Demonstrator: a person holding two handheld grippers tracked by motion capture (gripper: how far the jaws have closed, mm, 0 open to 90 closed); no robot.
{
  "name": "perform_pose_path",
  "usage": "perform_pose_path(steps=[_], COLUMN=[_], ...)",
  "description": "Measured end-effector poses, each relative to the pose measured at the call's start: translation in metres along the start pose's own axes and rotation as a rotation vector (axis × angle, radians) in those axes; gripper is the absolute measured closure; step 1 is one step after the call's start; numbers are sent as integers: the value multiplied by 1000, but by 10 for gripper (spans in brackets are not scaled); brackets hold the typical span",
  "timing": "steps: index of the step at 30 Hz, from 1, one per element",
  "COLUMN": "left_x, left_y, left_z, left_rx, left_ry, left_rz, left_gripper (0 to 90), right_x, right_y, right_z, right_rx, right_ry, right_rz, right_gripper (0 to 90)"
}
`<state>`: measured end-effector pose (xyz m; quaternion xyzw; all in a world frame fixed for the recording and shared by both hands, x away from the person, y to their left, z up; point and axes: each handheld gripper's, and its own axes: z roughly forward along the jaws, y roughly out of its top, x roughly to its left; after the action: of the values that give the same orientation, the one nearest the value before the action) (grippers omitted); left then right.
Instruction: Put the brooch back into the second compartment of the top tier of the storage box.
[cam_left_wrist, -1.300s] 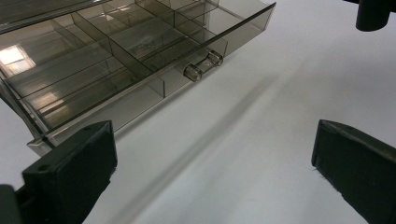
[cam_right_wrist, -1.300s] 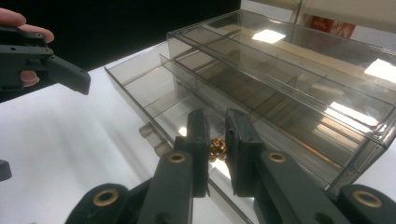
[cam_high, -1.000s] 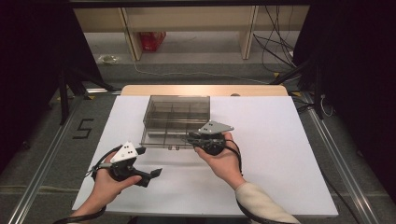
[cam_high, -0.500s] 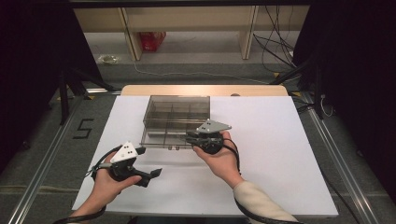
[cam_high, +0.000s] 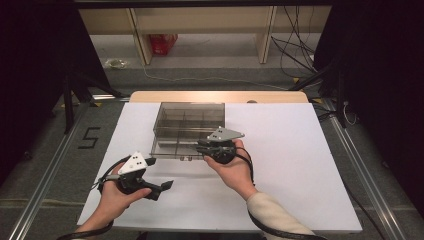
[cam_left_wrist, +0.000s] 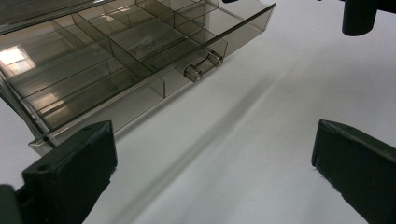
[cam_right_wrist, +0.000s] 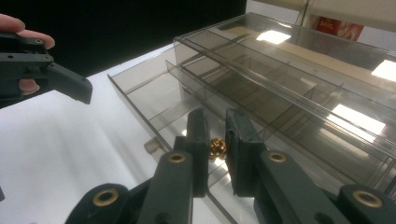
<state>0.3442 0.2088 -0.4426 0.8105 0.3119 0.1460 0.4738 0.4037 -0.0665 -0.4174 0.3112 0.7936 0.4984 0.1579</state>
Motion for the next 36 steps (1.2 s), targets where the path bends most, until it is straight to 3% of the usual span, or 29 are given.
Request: perform_pose_path(steps=[36], left_x=[1], left_y=[0], left_z=[-1], left_rx=[-1], left_ry=[0], left_rz=[2], left_gripper=[0], right_x=[6], right_y=[3], right_z=[20], right_rx=[18], right_ry=[13], right_rz=[-2], right_gripper=[807])
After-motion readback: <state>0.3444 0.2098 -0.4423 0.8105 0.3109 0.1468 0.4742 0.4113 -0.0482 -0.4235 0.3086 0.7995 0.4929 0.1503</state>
